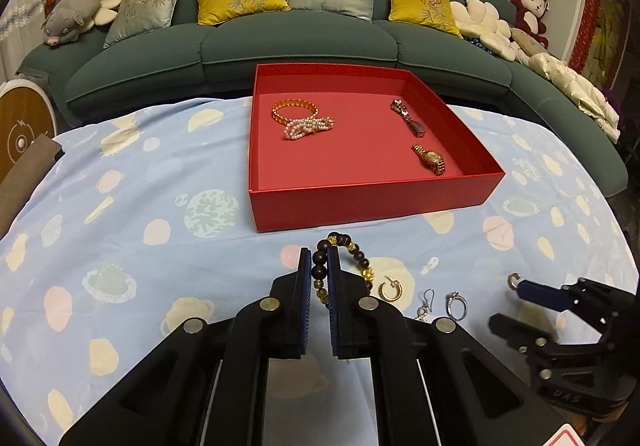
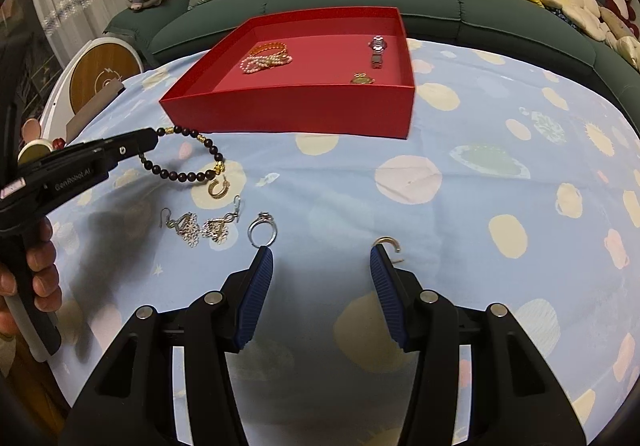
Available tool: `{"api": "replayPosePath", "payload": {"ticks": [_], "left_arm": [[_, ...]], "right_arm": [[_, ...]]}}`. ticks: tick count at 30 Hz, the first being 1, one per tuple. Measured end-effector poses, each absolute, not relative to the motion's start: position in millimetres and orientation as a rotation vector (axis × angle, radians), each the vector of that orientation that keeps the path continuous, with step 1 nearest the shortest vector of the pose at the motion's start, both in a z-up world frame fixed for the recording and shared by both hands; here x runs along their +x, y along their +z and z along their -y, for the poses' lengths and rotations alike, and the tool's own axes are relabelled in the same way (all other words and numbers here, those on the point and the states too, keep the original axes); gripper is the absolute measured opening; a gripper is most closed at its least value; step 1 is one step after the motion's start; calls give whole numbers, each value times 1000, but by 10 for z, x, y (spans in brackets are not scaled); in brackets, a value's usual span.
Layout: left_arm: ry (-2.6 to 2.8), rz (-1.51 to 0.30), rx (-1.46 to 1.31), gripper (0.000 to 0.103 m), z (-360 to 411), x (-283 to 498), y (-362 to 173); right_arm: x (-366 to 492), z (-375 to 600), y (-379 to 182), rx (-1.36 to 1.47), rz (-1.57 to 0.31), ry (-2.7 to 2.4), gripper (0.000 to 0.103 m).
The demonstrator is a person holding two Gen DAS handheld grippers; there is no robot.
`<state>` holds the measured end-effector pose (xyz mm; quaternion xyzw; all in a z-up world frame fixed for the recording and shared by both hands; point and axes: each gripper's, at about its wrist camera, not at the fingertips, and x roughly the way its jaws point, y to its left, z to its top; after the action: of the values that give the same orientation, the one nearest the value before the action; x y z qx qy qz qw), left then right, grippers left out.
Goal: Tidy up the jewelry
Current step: 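Grasp the black bead bracelet with the left tool while the right tool grasps a silver ring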
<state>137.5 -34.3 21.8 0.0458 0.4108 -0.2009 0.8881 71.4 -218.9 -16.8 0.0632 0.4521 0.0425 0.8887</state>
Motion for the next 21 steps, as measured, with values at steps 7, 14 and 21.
{"api": "replayPosePath", "payload": {"ticks": [7,14,21], "left_arm": [[-440,-851,81,5,200,1279,340],[-431,-845,75,5,61,1260,356],[-426,-842,72,5,-36,1253,375]], "right_arm": [[849,1888,-243,49,-943,130,44],[954,1824,-304,23,-940,123,32],[982,1682,-295,-30,-933,121,19]]}}
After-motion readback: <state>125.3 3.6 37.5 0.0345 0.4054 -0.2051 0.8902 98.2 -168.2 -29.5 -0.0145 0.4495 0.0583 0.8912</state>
